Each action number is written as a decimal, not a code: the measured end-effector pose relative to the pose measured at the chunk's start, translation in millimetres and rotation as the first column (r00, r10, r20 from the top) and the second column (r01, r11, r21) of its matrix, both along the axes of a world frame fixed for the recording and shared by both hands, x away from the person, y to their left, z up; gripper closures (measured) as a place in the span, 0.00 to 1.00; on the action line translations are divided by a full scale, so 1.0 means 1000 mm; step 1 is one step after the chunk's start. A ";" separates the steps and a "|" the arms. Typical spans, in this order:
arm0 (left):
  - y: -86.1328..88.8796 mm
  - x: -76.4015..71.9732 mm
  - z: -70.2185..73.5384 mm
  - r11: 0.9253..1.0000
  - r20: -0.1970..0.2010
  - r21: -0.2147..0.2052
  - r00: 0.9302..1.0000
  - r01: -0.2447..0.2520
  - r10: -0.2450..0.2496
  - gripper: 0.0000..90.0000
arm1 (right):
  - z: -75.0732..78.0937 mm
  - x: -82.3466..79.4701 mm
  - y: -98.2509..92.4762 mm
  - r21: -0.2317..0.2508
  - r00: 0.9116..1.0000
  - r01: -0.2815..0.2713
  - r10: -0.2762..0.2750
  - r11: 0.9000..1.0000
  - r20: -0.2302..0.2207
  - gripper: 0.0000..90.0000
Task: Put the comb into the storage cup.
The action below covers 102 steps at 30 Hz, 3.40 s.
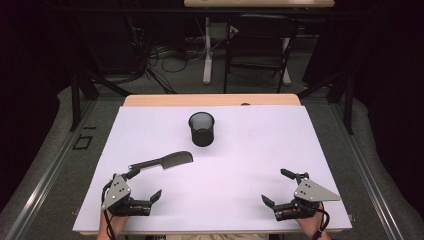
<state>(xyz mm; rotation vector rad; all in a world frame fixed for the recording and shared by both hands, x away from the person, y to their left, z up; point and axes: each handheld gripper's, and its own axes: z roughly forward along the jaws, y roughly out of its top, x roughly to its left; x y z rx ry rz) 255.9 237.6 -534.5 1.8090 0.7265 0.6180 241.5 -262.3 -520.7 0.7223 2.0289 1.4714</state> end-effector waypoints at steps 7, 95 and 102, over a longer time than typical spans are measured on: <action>0.002 0.005 0.001 1.000 0.000 0.011 1.000 -0.021 0.021 0.00 | 0.000 0.000 0.000 0.003 1.000 -0.001 0.001 1.000 -0.005 0.00; -0.015 0.105 0.024 0.929 -0.221 0.352 0.974 0.119 -0.041 0.00 | -0.004 0.006 0.000 -0.025 0.999 -0.014 0.014 1.000 -0.033 0.00; -0.015 0.111 0.027 0.918 -0.224 0.372 0.973 0.136 -0.054 0.00 | -0.004 0.007 0.000 -0.021 0.999 -0.015 0.014 1.000 -0.034 0.00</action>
